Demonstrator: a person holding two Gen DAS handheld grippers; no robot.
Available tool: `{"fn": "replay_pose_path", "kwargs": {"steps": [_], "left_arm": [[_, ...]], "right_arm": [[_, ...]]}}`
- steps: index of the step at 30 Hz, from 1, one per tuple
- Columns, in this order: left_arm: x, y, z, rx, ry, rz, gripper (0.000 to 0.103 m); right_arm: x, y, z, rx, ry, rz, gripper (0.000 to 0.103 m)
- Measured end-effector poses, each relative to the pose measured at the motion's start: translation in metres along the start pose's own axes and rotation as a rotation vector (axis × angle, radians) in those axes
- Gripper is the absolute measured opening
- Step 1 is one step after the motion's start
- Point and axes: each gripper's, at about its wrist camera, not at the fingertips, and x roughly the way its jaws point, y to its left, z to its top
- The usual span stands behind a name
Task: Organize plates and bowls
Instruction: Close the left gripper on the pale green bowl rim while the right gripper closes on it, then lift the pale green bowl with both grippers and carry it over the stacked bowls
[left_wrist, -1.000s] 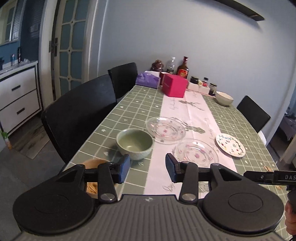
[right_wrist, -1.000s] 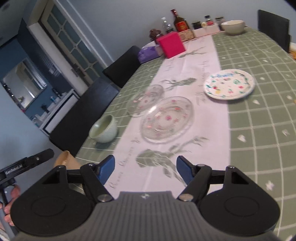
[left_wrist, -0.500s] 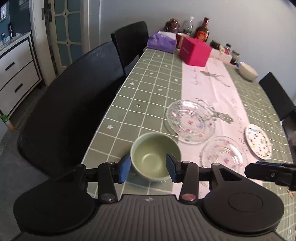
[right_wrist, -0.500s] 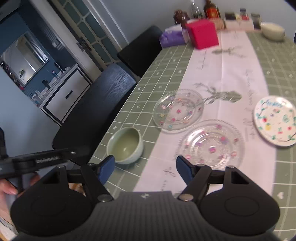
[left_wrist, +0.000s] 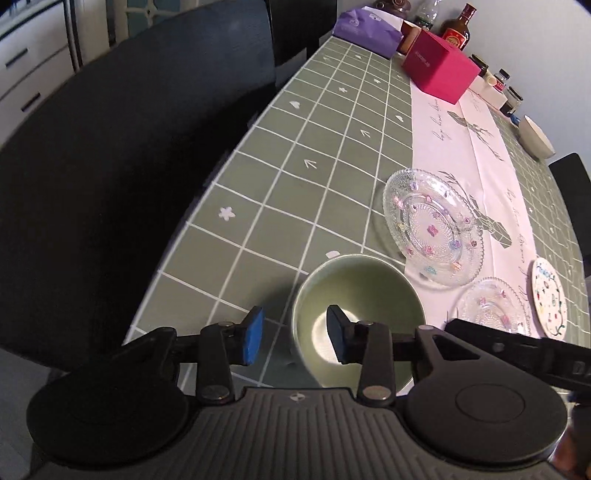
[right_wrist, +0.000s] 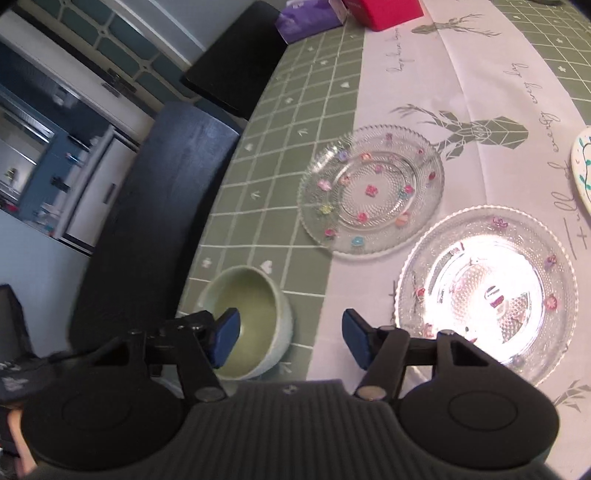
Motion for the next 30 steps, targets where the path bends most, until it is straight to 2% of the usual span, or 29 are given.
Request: {"fn": "replay_pose_path", "kwargs": {"steps": [2,5,10,12,14,19,22,24,25,28,30], "left_arm": [[0.005,-0.001,-0.003,0.002,0.010,0.005,0.043],[0.012,-0.004,-0.003,0.005,0.030,0.013,0.037],[0.017,0.000,-0.002,-0.018,0.045,-0.008,0.031],[0.019,0.000,-0.003,-0.005,0.046,0.000,0.025],[0.022,-0.001,-0.004,0.005,0.060,0.013,0.015],[0.027,-0.001,-0.005,0.011,0.049,0.005,0.011],[0.027,-0.002,-0.006,0.036,0.037,0.004,0.011],[0.027,-0.002,-0.006,0.042,0.036,0.004,0.011],[0.027,-0.003,-0.006,0.043,0.037,0.006,0.011],[0.026,-0.004,-0.007,0.054,0.032,0.015,0.011],[0.024,-0.007,-0.009,0.071,0.018,0.022,0.011]], "right_arm": [[0.009,0.001,0.002,0.009,0.003,0.030,0.059],[0.018,0.009,0.008,-0.029,-0.025,-0.018,0.059],[0.037,0.018,0.008,-0.042,0.030,-0.035,0.054],[0.044,0.022,0.006,-0.057,0.047,-0.064,0.054],[0.050,0.023,0.005,-0.058,0.056,-0.085,0.053],[0.060,0.023,0.001,-0.046,0.080,-0.132,0.053],[0.063,0.021,-0.001,-0.040,0.085,-0.153,0.040],[0.064,0.018,-0.001,-0.012,0.092,-0.133,0.024],[0.064,0.017,-0.002,-0.005,0.095,-0.127,0.020],[0.062,0.021,-0.003,-0.022,0.077,-0.112,0.010],[0.060,0.025,-0.005,-0.061,0.064,-0.128,0.010]]}}
